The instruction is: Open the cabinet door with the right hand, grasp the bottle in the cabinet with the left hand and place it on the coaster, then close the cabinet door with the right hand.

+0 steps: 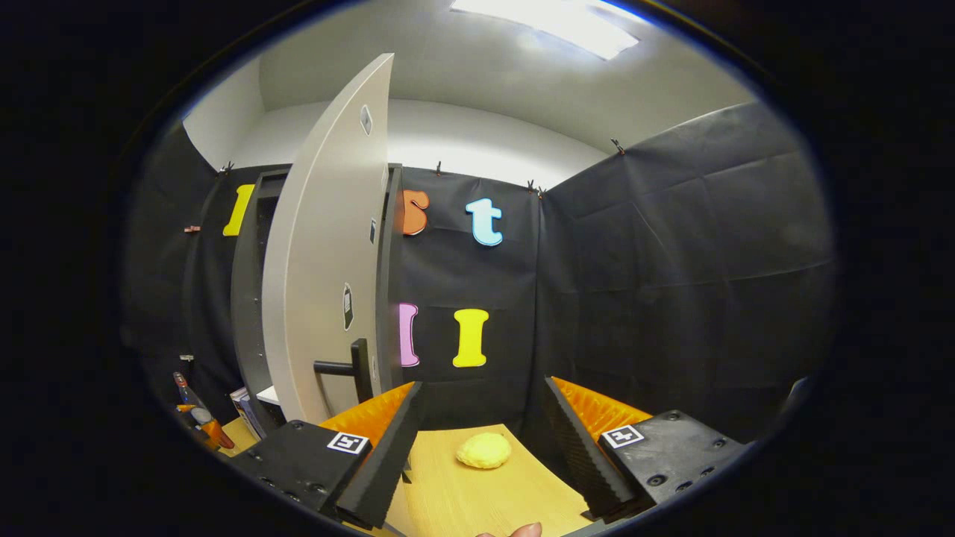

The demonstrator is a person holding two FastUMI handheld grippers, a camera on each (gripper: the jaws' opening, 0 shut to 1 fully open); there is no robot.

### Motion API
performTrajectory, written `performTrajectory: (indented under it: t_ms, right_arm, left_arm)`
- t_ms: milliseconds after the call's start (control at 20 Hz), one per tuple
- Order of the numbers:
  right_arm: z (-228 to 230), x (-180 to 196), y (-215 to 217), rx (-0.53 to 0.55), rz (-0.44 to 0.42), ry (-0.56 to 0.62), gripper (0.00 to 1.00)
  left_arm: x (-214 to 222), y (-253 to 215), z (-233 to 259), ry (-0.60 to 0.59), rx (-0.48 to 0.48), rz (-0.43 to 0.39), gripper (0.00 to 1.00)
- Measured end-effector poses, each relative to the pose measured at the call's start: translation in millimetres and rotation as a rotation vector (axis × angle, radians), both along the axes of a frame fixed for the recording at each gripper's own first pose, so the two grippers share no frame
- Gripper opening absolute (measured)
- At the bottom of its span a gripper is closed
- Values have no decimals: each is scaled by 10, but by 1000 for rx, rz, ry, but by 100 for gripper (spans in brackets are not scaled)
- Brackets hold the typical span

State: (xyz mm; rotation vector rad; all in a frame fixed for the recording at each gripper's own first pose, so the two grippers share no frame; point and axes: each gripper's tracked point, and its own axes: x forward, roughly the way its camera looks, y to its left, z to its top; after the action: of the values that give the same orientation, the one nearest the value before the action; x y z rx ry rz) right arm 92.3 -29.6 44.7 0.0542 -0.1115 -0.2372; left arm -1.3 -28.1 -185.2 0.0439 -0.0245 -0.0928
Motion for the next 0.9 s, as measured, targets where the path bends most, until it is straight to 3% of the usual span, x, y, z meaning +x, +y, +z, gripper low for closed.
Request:
performTrajectory:
  t_ms: [400, 700, 900]
  right_arm:
    - [-19, 19, 13, 5, -14, 17, 97]
    - [-55, 58, 10, 17, -15, 39, 96]
    - [-99, 67, -3, 11, -24, 64, 96]
  left_arm:
    - [-221, -8, -923, 46, -9, -18, 77]
    - [-120, 101, -1562, 80, -9, 16, 78]
    - [-4, 69, -1850, 97, -10, -4, 78]
